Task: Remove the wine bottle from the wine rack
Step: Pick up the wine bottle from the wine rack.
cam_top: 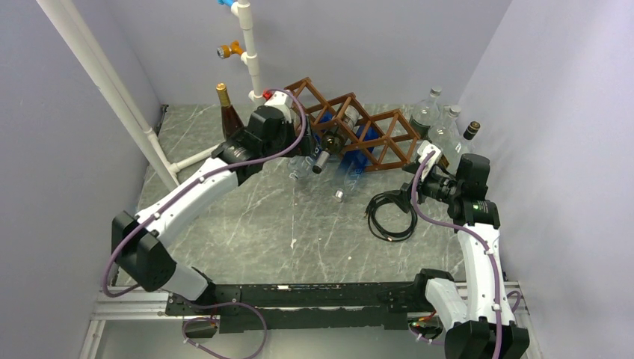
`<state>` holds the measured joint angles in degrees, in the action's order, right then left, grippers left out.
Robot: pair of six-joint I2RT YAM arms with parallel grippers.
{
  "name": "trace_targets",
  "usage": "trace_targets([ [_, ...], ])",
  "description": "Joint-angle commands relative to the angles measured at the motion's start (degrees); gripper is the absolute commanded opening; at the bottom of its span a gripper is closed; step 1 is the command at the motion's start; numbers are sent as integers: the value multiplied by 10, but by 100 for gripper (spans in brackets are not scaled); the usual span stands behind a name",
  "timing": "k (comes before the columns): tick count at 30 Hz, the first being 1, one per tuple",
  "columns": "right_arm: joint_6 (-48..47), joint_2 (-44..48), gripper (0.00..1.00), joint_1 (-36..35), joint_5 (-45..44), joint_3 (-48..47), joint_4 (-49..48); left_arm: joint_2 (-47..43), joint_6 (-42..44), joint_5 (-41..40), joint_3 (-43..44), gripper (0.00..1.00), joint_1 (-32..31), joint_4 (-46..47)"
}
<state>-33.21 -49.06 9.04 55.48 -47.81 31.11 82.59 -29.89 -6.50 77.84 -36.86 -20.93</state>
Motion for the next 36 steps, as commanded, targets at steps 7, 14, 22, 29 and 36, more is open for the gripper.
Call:
trace_targets([
  [7, 2, 6, 100, 4, 1, 2, -20, 85, 46, 37, 72, 99, -3, 16],
  [14, 2, 7, 100, 4, 1, 3, -21, 135, 77, 56, 98, 100, -3, 9],
  [22, 2, 8, 100, 4, 1, 4, -21, 167, 98, 91, 100, 99, -2, 46],
  [29, 0, 9, 100, 5, 2, 4, -19, 200, 99, 101, 116, 99, -1, 39],
  [36, -1, 10, 100, 5, 2, 4, -19, 219, 99, 114, 125, 100, -1, 44],
])
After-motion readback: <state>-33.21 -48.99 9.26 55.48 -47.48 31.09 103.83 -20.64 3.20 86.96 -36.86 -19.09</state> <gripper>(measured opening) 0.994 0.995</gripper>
